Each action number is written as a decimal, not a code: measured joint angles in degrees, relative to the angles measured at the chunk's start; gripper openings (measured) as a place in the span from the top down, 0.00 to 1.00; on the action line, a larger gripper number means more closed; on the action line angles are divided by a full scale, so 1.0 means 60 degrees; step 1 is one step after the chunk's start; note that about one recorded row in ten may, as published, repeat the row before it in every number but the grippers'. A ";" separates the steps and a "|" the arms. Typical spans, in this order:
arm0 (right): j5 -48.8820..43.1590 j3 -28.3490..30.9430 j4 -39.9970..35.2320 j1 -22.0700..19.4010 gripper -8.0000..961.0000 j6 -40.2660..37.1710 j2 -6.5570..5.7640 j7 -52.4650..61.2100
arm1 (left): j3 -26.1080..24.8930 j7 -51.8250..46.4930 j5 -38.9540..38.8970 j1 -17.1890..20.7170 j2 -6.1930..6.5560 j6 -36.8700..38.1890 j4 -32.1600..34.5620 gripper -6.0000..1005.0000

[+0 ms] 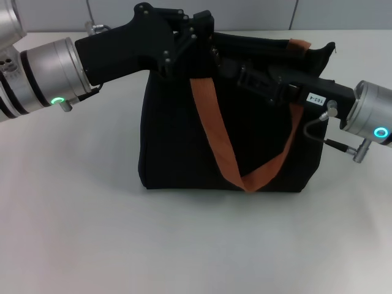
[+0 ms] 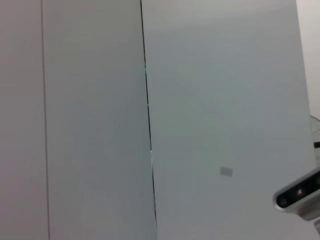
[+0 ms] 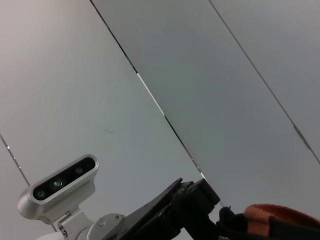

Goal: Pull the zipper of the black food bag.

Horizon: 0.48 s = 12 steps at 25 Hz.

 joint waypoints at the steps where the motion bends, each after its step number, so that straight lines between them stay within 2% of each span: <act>1: 0.0000 0.0002 0.0001 0.0061 0.70 0.0027 0.0000 -0.0002 | 0.0010 0.0026 -0.0002 -0.0008 0.0000 -0.0002 0.0000 0.95; 12: 0.0001 -0.0097 0.0106 0.0262 0.70 0.0018 0.0007 -0.0011 | 0.0021 0.0093 -0.0009 -0.0042 0.0000 -0.0022 -0.0088 0.95</act>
